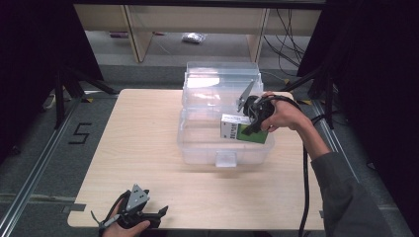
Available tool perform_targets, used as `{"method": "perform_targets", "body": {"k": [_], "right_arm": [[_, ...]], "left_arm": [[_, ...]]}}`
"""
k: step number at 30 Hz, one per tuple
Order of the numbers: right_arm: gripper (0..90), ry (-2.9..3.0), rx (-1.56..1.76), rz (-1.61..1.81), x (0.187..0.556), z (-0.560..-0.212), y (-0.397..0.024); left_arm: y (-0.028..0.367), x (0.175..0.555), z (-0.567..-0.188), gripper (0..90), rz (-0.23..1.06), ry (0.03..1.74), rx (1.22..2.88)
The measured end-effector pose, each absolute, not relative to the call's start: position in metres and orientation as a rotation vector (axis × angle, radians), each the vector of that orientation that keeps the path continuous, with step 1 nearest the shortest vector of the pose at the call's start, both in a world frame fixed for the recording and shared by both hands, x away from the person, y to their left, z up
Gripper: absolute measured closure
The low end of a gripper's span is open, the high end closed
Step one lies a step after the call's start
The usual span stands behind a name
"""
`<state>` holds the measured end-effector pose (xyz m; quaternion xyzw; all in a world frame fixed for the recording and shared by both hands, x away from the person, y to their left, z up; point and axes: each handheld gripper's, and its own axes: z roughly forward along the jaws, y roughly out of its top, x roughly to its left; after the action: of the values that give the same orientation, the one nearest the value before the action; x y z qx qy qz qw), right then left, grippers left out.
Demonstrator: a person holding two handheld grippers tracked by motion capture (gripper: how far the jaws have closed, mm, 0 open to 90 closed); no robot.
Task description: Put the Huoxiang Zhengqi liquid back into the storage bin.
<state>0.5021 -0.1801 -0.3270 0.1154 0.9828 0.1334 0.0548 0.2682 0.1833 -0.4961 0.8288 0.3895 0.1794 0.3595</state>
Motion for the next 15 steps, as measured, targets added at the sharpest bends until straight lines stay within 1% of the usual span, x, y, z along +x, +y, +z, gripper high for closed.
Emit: {"method": "perform_targets", "body": {"k": [1, 3, 4, 5, 6, 7, 9, 11, 15], "right_arm": [[65.0, 2.988, 0.335, 0.395, 0.505, -0.329, -0.180], [65.0, 2.985, 0.329, 0.402, 0.508, -0.332, -0.181], [65.0, 2.989, 0.324, 0.404, 0.510, -0.334, -0.181], [65.0, 2.990, 0.266, 0.421, 0.514, -0.336, -0.181], [65.0, 2.993, 0.322, 0.409, 0.513, -0.337, -0.181], [65.0, 3.001, 0.309, 0.408, 0.515, -0.339, -0.181], [65.0, 2.995, 0.282, 0.419, 0.519, -0.343, -0.182], [65.0, 3.002, 0.320, 0.413, 0.522, -0.347, -0.183], [64.9, 3.013, 0.335, 0.396, 0.524, -0.358, -0.184]], "left_arm": [[0.184, 0.268, -0.496, 15.1, 0.465, 1.003, 2.144], [0.179, 0.268, -0.499, 15.2, 0.462, 1.039, 2.074], [0.179, 0.267, -0.499, 15.1, 0.462, 1.049, 2.068], [0.179, 0.268, -0.499, 15.1, 0.462, 1.042, 2.073], [0.180, 0.267, -0.499, 15.2, 0.451, 1.040, 2.075], [0.182, 0.268, -0.497, 15.1, 0.454, 1.025, 2.111], [0.182, 0.268, -0.497, 15.1, 0.461, 1.012, 2.127], [0.180, 0.267, -0.498, 15.2, 0.454, 1.033, 2.082], [0.180, 0.267, -0.498, 15.1, 0.459, 1.029, 2.086]]}}
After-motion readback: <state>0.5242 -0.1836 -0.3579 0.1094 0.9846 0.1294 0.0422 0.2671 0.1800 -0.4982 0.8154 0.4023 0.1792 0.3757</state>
